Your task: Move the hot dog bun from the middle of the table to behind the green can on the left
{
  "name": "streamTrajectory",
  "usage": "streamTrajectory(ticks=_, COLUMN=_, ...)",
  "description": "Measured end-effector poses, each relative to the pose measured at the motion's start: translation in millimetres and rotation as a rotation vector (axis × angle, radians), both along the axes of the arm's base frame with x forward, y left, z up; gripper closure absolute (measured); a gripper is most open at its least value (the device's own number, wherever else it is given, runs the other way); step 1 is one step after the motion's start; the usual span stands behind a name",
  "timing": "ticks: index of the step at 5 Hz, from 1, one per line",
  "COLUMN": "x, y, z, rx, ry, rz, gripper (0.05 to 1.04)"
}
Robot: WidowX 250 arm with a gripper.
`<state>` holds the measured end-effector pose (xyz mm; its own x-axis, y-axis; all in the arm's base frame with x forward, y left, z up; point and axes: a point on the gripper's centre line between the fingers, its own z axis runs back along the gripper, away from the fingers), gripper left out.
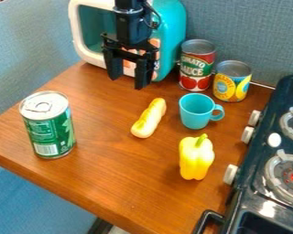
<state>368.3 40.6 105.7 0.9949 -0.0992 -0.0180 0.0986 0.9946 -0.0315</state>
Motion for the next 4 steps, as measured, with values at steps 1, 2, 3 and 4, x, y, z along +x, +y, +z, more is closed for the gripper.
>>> streamTrajectory(ticks=1, x=-4.4, y=-0.5, z=-17.3, rx=-0.006, ry=0.052, rz=0.005, gripper=0.082)
streamTrajectory(ticks=2, x=-0.2, y=-0.5, z=-28.6, rx=0.002, ry=0.003, rz=0.041, gripper=0.082)
streamTrajectory(ticks=3, x=0.7, y=-6.6, z=-35.6, rx=-0.011, ry=-0.009, rz=0.054, gripper=0.083)
streamTrajectory(ticks=4, x=1.1, y=-18.2, z=-49.2, rx=-0.024, ry=0.013, rz=0.056, gripper=0.082)
